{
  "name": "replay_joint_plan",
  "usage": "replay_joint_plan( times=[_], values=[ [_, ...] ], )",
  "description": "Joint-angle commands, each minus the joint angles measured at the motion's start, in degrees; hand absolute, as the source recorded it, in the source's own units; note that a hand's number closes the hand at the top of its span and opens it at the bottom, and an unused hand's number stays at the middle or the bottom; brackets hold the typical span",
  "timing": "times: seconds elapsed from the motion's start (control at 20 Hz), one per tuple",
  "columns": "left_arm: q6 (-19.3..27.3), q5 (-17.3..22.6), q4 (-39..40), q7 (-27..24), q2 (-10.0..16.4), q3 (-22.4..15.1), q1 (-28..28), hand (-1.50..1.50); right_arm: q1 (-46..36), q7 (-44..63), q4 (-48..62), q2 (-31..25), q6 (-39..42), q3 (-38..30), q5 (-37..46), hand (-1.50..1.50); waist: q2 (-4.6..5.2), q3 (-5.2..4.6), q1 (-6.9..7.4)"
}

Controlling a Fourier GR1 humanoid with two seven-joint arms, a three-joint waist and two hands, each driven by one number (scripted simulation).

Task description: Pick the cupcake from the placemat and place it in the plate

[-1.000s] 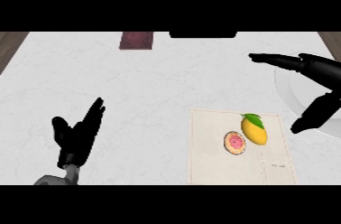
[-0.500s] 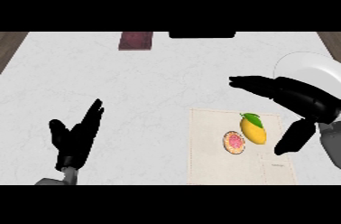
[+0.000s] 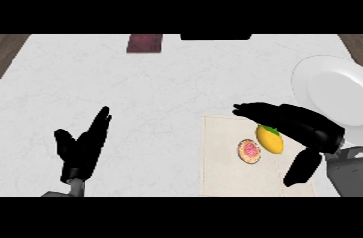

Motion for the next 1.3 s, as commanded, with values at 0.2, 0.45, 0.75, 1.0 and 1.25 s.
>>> replay_joint_plan(
  times=[0.2,0.45,0.75,1.0,1.25],
  values=[
    [-4.7,1.1,4.0,0.6,0.5,1.7,1.0,0.00,0.3,1.7,-0.2,3.6,-2.8,2.0,8.8,-1.50,0.37,-0.35,0.22],
    [-5.4,0.9,4.5,-0.1,-0.2,3.1,1.1,0.00,3.4,-3.8,3.5,2.9,-6.9,1.5,13.9,-1.50,0.38,-0.34,0.15],
    [-4.6,-1.7,5.6,-0.8,-1.7,3.3,0.6,0.00,1.0,-1.1,3.3,5.8,-2.5,1.3,15.4,-1.50,0.37,-0.36,0.12],
    [-3.7,-1.3,-1.4,5.8,-2.1,2.9,1.3,0.00,1.6,-2.8,7.8,8.5,-5.8,4.0,20.5,-1.50,0.36,-0.33,0.28],
    [-3.2,-3.0,4.7,0.9,-4.6,2.8,0.8,0.00,1.9,-8.7,7.6,6.4,-9.3,8.8,26.6,1.50,0.38,-0.34,0.04]
  ],
)
